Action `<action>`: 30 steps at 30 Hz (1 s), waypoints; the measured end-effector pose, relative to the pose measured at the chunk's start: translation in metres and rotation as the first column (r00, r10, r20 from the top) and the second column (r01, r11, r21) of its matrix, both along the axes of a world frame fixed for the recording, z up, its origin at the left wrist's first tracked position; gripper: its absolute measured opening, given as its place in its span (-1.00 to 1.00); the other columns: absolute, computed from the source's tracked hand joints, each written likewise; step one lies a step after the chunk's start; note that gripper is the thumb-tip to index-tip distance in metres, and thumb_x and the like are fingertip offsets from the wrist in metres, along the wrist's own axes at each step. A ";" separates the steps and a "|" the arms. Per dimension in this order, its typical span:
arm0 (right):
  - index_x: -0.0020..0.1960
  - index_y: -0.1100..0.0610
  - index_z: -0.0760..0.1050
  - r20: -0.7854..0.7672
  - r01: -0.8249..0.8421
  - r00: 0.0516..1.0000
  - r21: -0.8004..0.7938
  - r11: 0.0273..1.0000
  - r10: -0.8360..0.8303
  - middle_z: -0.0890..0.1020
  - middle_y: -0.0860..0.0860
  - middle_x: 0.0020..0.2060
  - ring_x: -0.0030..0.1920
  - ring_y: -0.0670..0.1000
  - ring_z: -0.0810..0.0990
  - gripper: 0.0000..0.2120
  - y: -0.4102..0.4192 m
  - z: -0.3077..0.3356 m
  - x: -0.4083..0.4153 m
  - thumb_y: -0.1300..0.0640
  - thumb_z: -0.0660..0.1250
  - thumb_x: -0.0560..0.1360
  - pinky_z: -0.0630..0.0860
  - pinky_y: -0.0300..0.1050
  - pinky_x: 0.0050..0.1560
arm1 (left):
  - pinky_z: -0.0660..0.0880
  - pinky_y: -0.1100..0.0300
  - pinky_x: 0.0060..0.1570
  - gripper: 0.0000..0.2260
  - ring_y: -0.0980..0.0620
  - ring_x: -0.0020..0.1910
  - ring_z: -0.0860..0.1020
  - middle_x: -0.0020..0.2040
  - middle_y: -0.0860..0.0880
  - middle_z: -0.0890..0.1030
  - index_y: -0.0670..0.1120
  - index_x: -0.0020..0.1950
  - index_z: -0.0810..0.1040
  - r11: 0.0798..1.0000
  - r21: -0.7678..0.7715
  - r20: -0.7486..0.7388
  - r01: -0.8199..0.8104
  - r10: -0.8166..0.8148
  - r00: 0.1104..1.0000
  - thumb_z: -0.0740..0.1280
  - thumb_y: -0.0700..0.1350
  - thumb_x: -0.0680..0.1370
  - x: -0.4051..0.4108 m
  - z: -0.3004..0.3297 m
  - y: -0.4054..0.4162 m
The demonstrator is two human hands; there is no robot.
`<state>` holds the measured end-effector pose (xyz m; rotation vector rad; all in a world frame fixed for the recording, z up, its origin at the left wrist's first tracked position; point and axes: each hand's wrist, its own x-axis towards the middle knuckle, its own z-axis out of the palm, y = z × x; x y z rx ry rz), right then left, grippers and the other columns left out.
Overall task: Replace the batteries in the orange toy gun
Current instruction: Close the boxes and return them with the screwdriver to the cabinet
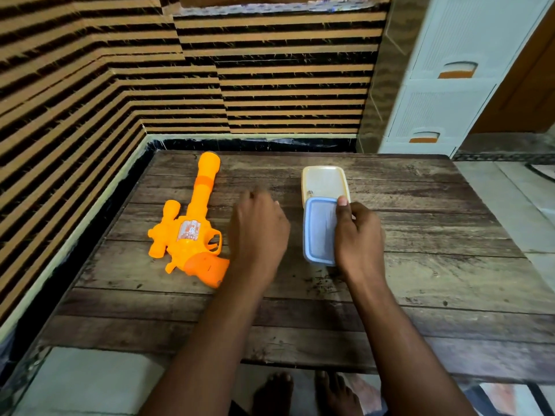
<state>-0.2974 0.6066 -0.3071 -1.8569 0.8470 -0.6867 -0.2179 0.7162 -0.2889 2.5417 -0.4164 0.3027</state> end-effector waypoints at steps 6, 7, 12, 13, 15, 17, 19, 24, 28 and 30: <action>0.04 0.16 0.56 -0.009 -0.018 1.000 -0.001 1.000 0.018 0.65 0.06 -0.14 -0.18 -0.07 0.59 -0.71 -0.009 -0.007 0.002 0.02 0.16 0.73 0.41 -0.22 -0.32 | 0.49 -0.04 0.07 -0.67 -0.28 0.26 0.54 0.29 -0.23 0.54 -0.15 0.24 0.53 0.932 0.356 -0.276 0.068 0.036 0.960 0.49 -0.10 0.54 0.049 0.003 -0.008; 0.05 0.17 0.57 -0.008 -0.019 1.000 -0.005 1.000 0.019 0.65 0.07 -0.13 -0.18 -0.09 0.59 -0.71 -0.010 -0.007 0.002 0.01 0.16 0.73 0.41 -0.22 -0.33 | 0.49 -0.04 0.07 -0.68 -0.28 0.26 0.54 0.31 -0.23 0.52 -0.14 0.25 0.51 0.936 0.344 -0.306 0.078 0.033 0.951 0.48 -0.12 0.54 0.053 -0.001 -0.008; 0.01 0.17 0.55 0.004 -0.038 0.999 -0.022 0.999 0.038 0.60 0.01 -0.22 -0.29 -0.18 0.49 -0.72 -0.011 -0.006 0.002 0.02 0.19 0.73 0.36 -0.39 -0.47 | 0.40 0.04 -0.05 -0.82 -0.26 0.23 0.54 0.28 -0.25 0.53 -0.21 0.21 0.49 0.970 0.219 -0.370 0.107 -0.019 0.929 0.33 -0.21 0.62 0.051 -0.005 -0.005; -0.03 0.16 0.54 0.021 -0.043 0.999 -0.026 0.999 0.043 0.56 -0.03 -0.27 -0.32 -0.20 0.47 -0.72 -0.010 -0.005 0.002 0.02 0.19 0.73 0.35 -0.38 -0.47 | 0.40 0.08 -0.09 -0.85 -0.23 0.17 0.58 0.26 -0.25 0.54 -0.20 0.19 0.49 0.990 0.099 -0.395 0.103 -0.055 0.917 0.28 -0.21 0.64 0.048 -0.003 -0.001; -0.15 0.11 0.46 0.066 -0.041 0.997 -0.039 0.998 0.044 0.48 -0.08 -0.35 -0.41 -0.19 0.44 -0.70 -0.007 -0.003 0.003 0.03 0.20 0.73 0.32 -0.37 -0.48 | 0.47 0.13 -0.20 -0.87 -0.09 -0.08 0.65 0.08 -0.19 0.60 -0.14 0.17 0.48 0.963 -0.265 -0.496 0.058 -0.187 0.848 0.16 -0.21 0.68 0.033 0.001 0.003; -0.17 0.10 0.42 0.098 -0.028 0.995 -0.072 0.997 0.035 0.46 -0.07 -0.36 -0.42 -0.20 0.44 -0.68 -0.001 0.003 0.003 0.03 0.19 0.73 0.32 -0.37 -0.47 | 0.46 0.13 -0.27 -0.88 0.01 -0.26 0.54 -0.09 -0.09 0.53 -0.06 0.11 0.45 0.852 -0.522 -0.582 -0.052 -0.311 0.751 0.14 -0.21 0.68 0.014 0.006 0.006; -0.09 0.13 0.50 0.120 -0.007 0.993 -0.121 0.993 0.022 0.53 -0.04 -0.31 -0.36 -0.21 0.47 -0.71 0.008 0.009 0.003 0.03 0.19 0.74 0.33 -0.36 -0.47 | 0.36 0.20 -0.42 -0.97 0.06 -0.30 0.42 -0.09 -0.04 0.48 -0.02 0.04 0.42 0.777 -0.620 -0.607 -0.105 -0.391 0.691 0.23 -0.10 0.68 -0.002 0.010 0.013; -0.08 0.21 0.59 0.171 0.025 0.985 -0.191 0.981 0.008 0.59 0.04 -0.31 -0.34 0.00 0.51 -0.69 0.026 0.022 -0.005 0.06 0.23 0.72 0.31 -0.23 -0.36 | 0.29 0.27 -0.50 -0.62 0.12 -0.39 0.38 -0.05 -0.09 0.53 -0.21 0.24 0.56 0.682 -0.721 -0.616 -0.126 -0.546 0.568 0.42 0.07 0.60 -0.027 0.017 0.034; -0.18 0.17 0.54 0.188 -0.009 0.981 -0.193 0.981 0.046 0.55 0.02 -0.36 -0.36 -0.04 0.48 -0.66 0.037 0.033 -0.014 0.06 0.24 0.72 0.36 -0.04 -0.32 | 0.29 0.26 -0.52 -0.71 0.12 -0.43 0.37 -0.19 -0.11 0.54 -0.25 0.16 0.62 0.678 -0.733 -0.548 -0.048 -0.548 0.631 0.43 -0.03 0.61 -0.038 0.025 0.043; -0.28 0.07 0.44 0.179 -0.033 0.982 -0.154 0.988 0.060 0.50 -0.04 -0.42 -0.41 -0.09 0.42 -0.59 0.037 0.039 -0.019 -0.01 0.22 0.73 0.31 -0.10 -0.37 | 0.26 0.27 -0.54 -0.73 0.15 -0.48 0.35 -0.22 -0.10 0.53 -0.26 0.16 0.61 0.672 -0.738 -0.542 -0.050 -0.548 0.637 0.43 -0.06 0.61 -0.040 0.028 0.045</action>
